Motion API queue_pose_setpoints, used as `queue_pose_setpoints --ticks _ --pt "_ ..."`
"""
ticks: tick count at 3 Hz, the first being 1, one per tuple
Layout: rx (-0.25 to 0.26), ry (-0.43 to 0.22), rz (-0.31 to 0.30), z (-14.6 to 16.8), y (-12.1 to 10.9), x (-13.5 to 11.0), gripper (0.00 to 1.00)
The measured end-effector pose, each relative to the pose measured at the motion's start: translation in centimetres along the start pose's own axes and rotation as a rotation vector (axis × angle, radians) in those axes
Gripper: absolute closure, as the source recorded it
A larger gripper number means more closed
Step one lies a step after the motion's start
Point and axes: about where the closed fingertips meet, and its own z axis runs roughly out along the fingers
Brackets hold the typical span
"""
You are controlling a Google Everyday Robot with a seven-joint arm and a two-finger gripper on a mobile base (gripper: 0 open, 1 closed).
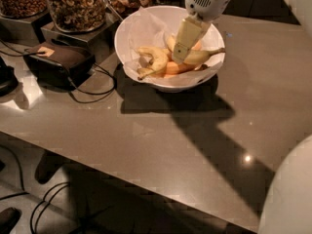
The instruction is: Pick banana from white bowl
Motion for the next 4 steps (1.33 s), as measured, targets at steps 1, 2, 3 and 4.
queue_pose_setpoints --ticks 1,2,3,4 --pt "-0.003 -0.001 0.012 0.3 -0.6 -0.2 0.4" --pt "-0.003 0.007 0.028 0.9 -1.2 -0.1 0.42" --pt "-0.004 0.018 0.039 1.6 -1.7 0.0 0.43" --pt "-0.006 0.035 0.045 2.5 -2.1 0.0 0.42"
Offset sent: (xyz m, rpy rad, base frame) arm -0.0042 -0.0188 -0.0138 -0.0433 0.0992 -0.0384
